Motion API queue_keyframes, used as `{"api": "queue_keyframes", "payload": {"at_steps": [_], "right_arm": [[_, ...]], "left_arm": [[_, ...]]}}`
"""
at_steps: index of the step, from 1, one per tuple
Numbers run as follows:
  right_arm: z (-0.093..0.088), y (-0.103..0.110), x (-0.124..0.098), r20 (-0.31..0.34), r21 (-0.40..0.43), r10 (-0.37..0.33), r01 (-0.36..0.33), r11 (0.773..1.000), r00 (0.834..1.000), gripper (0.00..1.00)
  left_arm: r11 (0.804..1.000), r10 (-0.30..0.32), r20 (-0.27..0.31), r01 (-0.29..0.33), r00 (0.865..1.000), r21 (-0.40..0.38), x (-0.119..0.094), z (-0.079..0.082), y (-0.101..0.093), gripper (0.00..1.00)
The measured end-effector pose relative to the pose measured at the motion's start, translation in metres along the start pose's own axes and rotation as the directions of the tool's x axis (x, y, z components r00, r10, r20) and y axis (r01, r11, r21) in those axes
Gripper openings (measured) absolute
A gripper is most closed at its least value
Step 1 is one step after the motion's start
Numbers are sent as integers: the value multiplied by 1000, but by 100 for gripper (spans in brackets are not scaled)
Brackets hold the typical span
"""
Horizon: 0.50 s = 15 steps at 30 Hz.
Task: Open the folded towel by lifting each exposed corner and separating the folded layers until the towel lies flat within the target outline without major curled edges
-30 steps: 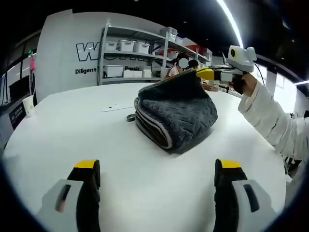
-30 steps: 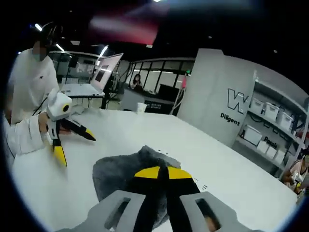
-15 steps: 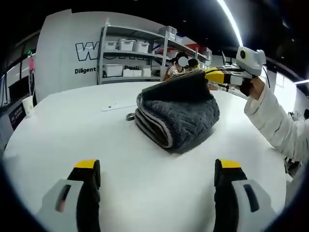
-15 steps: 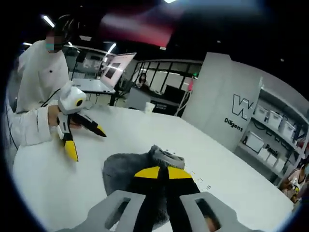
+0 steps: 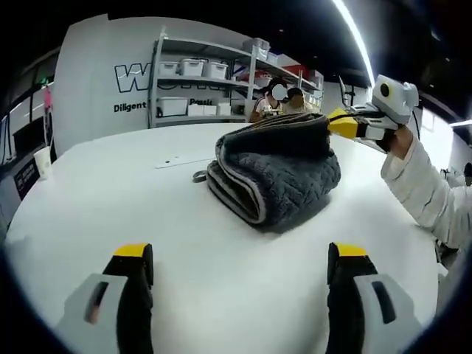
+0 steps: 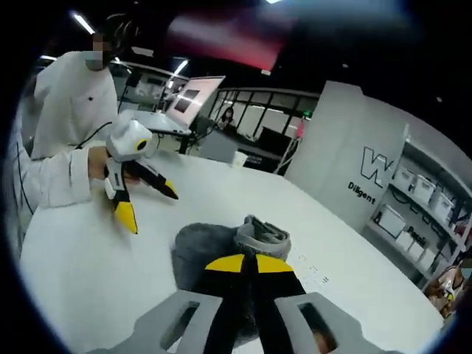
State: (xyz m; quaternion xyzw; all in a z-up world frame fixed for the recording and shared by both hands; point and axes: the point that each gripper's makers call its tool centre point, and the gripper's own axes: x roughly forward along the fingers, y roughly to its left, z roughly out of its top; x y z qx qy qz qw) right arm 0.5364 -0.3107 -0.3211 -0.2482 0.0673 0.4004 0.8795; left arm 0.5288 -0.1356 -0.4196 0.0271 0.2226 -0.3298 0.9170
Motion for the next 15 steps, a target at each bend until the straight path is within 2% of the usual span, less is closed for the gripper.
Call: {"api": "queue_keyframes", "payload": {"at_steps": [15], "right_arm": [[-9,18,-11,-2,-13,2,-3,1000,1000,0]], "left_arm": [[1000,-12,1,12,1000,6,0,1,-4,97]]}}
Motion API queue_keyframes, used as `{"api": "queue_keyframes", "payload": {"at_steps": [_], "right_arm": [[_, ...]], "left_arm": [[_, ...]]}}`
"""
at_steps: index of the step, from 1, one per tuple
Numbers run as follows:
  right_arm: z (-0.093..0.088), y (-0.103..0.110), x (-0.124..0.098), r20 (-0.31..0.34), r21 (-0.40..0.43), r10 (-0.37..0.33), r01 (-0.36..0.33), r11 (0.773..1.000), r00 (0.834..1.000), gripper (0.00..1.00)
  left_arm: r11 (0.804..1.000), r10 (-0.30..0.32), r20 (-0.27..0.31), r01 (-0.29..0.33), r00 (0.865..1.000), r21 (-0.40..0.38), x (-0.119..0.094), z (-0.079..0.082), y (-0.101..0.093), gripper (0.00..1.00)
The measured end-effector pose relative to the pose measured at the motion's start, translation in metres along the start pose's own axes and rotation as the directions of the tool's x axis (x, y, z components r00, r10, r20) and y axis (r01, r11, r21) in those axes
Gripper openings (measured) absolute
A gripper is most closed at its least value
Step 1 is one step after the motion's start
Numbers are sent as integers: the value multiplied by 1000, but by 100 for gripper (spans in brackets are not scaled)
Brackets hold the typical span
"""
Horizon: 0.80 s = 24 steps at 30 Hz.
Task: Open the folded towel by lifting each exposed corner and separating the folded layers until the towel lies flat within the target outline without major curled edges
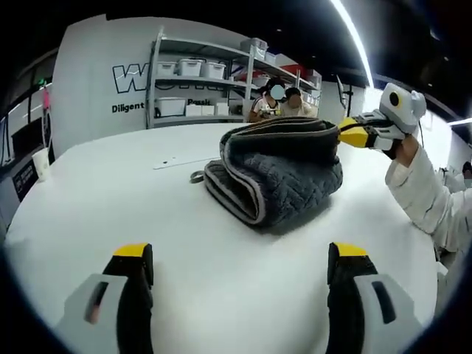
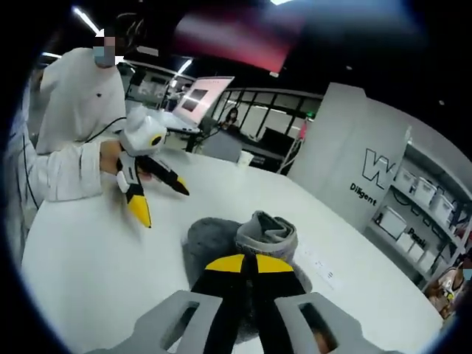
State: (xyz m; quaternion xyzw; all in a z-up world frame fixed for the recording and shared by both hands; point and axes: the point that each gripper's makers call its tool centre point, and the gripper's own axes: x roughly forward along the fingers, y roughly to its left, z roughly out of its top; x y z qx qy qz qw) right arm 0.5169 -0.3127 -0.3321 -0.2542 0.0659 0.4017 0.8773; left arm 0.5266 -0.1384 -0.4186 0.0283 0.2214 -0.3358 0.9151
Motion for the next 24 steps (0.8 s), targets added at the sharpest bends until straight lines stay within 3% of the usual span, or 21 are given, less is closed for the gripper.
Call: {"api": "queue_keyframes", "payload": {"at_steps": [24], "right_arm": [[-16,33,-16,19,40,29,-29,999,999,0]], "left_arm": [[999,-29,-3,29,1000,20,-1,1,-7,98]]}}
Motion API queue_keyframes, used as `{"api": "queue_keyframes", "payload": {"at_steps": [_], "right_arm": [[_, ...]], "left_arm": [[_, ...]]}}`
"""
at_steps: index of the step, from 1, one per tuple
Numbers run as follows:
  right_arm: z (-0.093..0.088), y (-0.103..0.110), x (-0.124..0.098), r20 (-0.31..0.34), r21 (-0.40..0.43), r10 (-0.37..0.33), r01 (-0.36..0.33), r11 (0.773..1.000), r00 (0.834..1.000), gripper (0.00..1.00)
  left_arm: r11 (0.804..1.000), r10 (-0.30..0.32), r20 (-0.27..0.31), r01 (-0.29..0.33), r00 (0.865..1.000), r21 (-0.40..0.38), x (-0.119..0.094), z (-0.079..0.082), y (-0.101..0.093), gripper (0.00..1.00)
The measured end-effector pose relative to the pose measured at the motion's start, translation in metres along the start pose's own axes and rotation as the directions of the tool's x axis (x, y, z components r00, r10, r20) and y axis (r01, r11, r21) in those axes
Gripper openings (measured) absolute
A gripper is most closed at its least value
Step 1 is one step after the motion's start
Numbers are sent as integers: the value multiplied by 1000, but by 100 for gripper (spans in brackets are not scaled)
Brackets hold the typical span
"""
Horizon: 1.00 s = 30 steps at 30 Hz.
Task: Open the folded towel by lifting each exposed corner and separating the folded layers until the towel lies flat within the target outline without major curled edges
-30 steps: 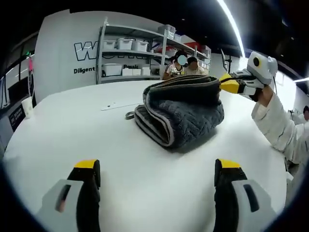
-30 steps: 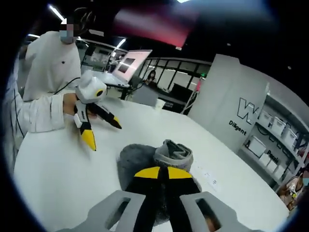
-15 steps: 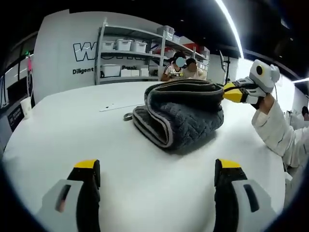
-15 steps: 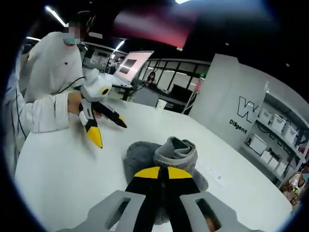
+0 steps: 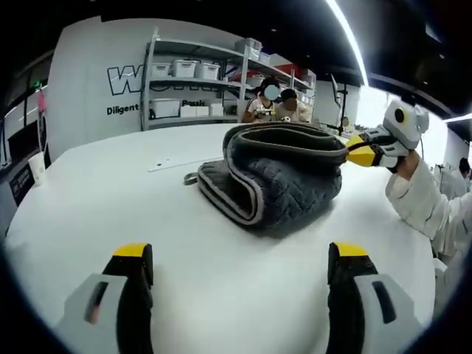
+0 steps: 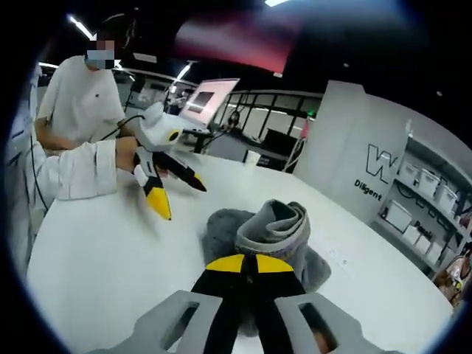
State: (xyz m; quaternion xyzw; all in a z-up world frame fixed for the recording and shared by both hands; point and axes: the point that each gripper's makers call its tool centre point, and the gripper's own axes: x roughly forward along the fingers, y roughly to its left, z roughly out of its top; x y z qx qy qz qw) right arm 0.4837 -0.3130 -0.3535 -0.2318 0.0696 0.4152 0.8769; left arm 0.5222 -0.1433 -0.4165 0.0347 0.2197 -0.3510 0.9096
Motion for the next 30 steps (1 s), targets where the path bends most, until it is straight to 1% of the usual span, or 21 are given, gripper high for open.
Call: {"api": "queue_keyframes", "payload": {"at_steps": [10,16,21,24,30], "right_arm": [[-1,6,-3,-3,3,4,-4,1000,1000,0],[-2,10,-4,-7,-3,7,-7,1000,1000,0],[-3,16,-5,-20,-8,14,-14,1000,1000,0],[-4,20,-6,-29,-26,12,-12,1000,1000,0],[-7,21,-5,-38,-28,7,-8,1000,999,0]], "left_arm": [[1000,-28,5,28,1000,8,-2,2,-6,98],[999,-34,4,34,999,13,-2,2,-7,98],[999,-38,5,38,999,16,-3,2,-8,98],[999,-39,4,39,999,18,-3,2,-9,98],[999,-49,6,49,999,23,-4,3,-11,98]]}}
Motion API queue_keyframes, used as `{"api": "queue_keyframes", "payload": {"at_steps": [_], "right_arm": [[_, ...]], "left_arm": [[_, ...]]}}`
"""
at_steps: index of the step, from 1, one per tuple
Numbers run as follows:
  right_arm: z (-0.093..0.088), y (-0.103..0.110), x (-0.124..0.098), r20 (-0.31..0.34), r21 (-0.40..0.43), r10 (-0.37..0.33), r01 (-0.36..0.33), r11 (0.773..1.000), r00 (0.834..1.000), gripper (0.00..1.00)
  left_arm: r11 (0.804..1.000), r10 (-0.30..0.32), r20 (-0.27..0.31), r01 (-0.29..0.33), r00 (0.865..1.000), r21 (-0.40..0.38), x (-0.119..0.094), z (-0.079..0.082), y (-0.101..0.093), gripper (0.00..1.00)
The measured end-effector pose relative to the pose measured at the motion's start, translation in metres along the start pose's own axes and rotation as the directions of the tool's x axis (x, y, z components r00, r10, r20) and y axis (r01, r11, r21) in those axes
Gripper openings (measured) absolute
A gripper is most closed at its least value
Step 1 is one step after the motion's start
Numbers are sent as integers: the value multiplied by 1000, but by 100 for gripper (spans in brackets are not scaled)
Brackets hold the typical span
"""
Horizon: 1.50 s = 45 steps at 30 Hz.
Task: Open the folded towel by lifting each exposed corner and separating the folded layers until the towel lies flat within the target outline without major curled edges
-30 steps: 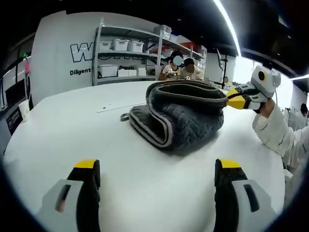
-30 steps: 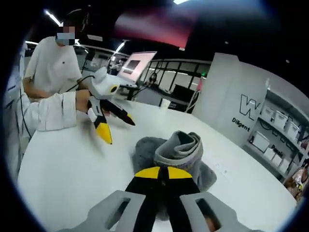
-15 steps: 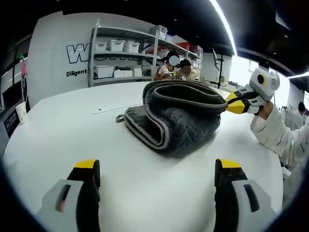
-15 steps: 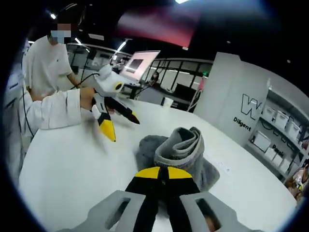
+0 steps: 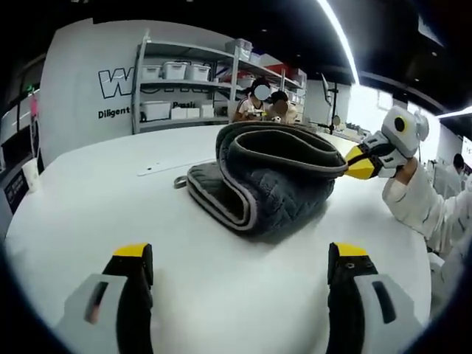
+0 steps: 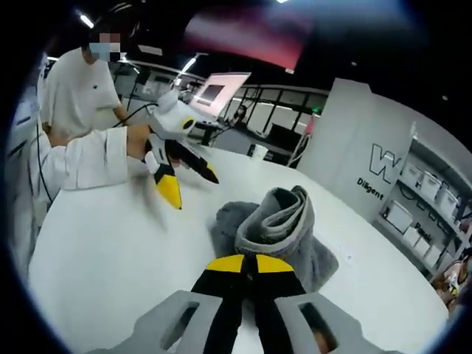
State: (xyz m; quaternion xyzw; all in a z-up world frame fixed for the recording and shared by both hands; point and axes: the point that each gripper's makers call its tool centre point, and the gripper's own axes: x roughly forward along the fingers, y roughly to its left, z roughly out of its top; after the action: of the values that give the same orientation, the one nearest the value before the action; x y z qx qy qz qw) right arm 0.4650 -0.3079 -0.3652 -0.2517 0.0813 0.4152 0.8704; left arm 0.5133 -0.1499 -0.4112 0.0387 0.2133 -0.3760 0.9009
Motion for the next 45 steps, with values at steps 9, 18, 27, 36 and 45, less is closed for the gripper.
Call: {"api": "queue_keyframes", "payload": {"at_steps": [9,18,27,36,45], "right_arm": [[-5,0,3,-26,-18,-24,24,1000,999,0],[-2,-1,2,-25,-26,-43,43,999,999,0],[-1,-7,-4,-39,-33,-88,87,996,995,12],[-4,-23,-15,-57,-6,-169,168,986,984,37],[-22,-43,-32,-112,73,-250,259,963,962,67]], "left_arm": [[1000,-15,2,15,1000,4,-2,1,-3,98],[1000,-22,-4,22,1000,9,-2,0,-5,98],[999,-36,0,36,999,20,-3,2,-9,98],[999,-37,-9,37,999,25,-4,1,-9,98],[999,-40,-20,41,999,31,-3,-1,-9,98]]}}
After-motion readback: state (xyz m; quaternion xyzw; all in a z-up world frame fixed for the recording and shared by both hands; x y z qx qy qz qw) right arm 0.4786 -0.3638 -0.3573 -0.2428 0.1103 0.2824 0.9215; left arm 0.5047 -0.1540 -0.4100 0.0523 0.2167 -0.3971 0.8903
